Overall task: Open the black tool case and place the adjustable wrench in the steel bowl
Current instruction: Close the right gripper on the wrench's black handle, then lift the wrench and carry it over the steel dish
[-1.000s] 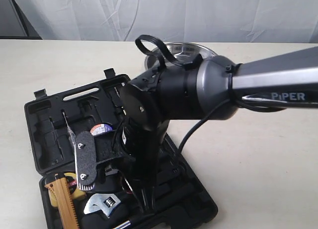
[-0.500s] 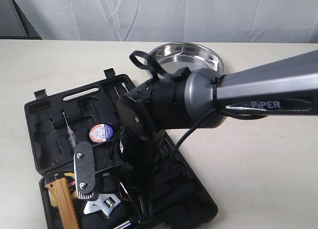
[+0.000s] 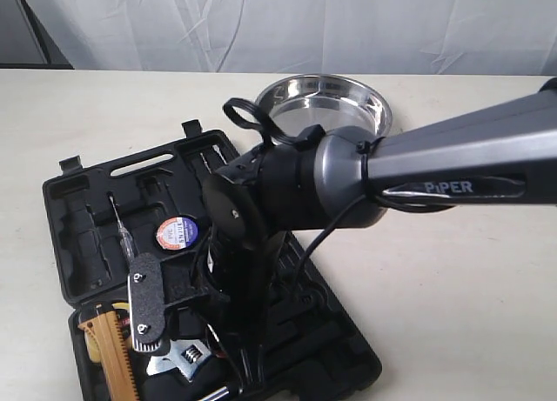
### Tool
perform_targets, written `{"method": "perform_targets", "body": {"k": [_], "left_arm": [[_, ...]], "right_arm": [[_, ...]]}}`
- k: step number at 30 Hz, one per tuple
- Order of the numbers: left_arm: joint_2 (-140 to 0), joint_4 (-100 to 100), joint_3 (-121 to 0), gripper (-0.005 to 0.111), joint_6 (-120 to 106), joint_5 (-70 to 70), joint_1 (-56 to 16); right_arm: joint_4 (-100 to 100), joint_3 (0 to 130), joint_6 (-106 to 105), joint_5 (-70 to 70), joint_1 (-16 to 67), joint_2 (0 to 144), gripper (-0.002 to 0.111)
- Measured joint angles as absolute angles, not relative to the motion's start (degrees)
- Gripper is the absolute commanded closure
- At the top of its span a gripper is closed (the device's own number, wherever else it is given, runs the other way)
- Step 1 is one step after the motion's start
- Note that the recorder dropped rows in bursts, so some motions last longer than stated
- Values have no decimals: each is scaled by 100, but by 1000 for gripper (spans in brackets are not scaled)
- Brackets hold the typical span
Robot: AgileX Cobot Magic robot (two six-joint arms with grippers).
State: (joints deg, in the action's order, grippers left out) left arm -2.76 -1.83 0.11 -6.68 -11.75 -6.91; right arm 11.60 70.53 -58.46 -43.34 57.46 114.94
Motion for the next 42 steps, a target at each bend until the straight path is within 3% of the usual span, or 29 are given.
{"method": "perform_targets", "body": {"k": [4, 8, 42], "left_arm": [[-276, -183, 11, 106, -668, -1175, -691], [-276, -183, 11, 106, -668, -1175, -691], [-276, -183, 11, 106, -668, -1175, -691]], "right_arm": [[1160, 7096, -5868, -4404, 5746, 11565, 79], [1190, 7096, -5931, -4443, 5746, 11588, 109], [1281, 7013, -5886, -3899, 5754, 11357, 109]]}}
